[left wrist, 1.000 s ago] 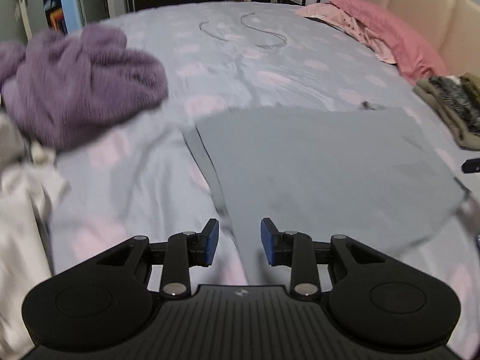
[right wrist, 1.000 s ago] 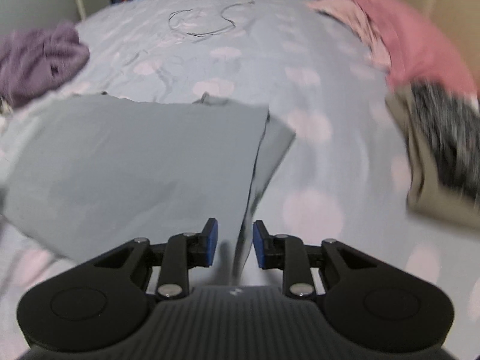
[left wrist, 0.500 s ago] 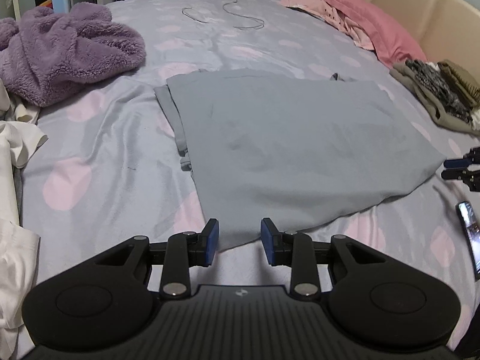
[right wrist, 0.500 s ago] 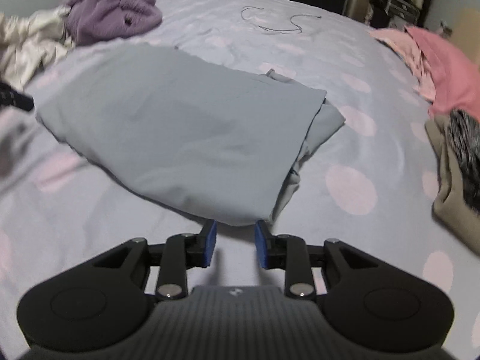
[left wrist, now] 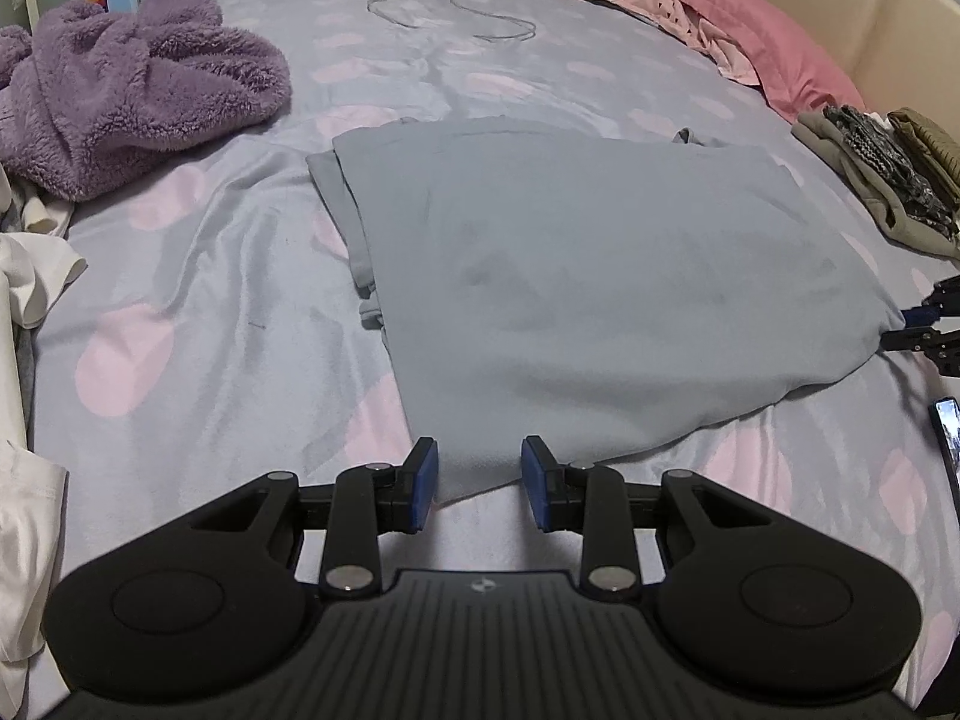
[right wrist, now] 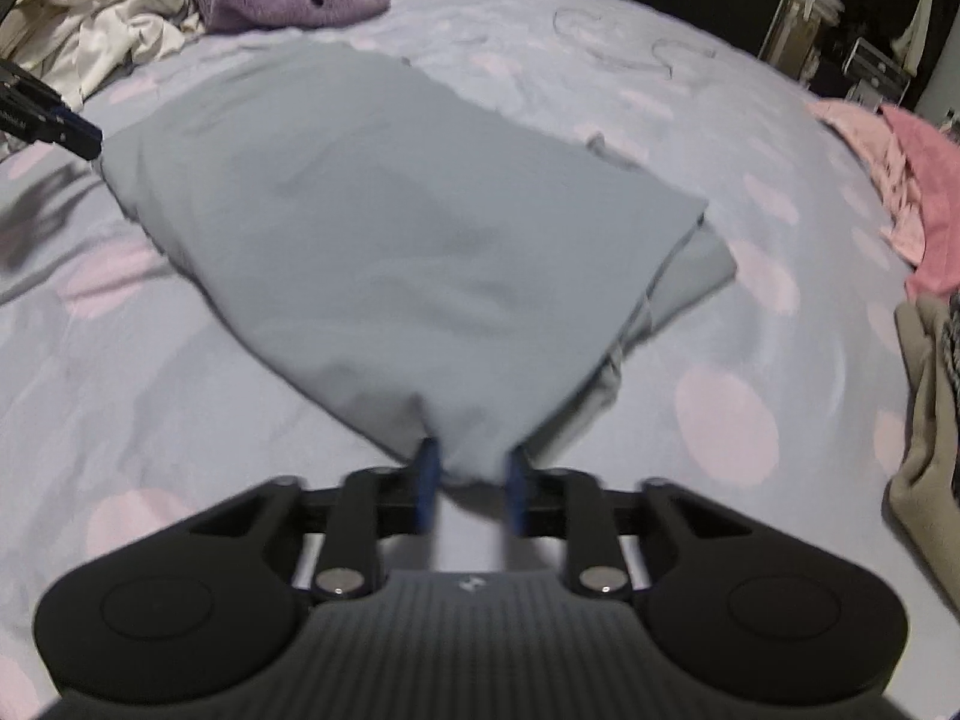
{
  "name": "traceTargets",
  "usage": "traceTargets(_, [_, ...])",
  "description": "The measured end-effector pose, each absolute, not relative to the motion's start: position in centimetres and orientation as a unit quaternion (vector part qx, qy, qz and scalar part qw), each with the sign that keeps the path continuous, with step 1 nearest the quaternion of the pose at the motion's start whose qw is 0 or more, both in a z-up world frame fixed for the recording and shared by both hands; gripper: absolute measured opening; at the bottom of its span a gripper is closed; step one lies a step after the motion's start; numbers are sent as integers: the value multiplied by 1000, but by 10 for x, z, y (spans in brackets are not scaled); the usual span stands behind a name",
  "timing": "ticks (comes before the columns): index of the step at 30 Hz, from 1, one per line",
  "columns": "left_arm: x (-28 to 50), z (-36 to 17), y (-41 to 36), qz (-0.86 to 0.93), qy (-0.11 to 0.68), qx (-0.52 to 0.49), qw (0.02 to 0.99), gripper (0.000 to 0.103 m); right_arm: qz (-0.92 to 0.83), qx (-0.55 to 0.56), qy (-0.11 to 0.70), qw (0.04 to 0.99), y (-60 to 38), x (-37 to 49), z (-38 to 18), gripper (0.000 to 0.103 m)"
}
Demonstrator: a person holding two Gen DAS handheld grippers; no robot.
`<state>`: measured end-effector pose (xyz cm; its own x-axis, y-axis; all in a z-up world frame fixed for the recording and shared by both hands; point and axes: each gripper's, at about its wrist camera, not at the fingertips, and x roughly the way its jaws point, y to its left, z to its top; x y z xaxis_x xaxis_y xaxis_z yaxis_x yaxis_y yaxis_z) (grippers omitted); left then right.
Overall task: Fold clothes
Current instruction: 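Grasp the folded shirt edge with the right gripper and tuck it under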
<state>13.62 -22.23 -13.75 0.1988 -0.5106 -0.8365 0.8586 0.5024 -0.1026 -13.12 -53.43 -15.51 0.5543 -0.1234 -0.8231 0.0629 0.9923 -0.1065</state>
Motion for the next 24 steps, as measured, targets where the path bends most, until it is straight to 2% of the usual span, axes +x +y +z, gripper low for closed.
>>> traceTargets(1, [136, -138, -222, -457, 438, 200, 748, 29, -51, -22, 475, 878, -537, -133, -155, 17])
traceTargets(2, [136, -139, -223, -457, 437, 202, 748, 29, -48, -11, 486, 873, -540, -135, -156, 0])
traceTargets(10, [140, -129, -216, -451, 432, 180, 760, 29, -95, -20, 516, 851, -544, -143, -156, 0])
traceTargets(11, [141, -127, -215, -451, 432, 177, 761, 29, -106, -20, 517, 849, -545, -144, -153, 2])
traceTargets(18, [145, -109, -213, -449, 410, 131, 783, 29, -165, 66, 450, 875, -556, -150, -112, 5])
traceTargets(24, [139, -117, -228, -452, 416, 143, 776, 29, -129, 134, 409, 894, -545, -132, -107, 5])
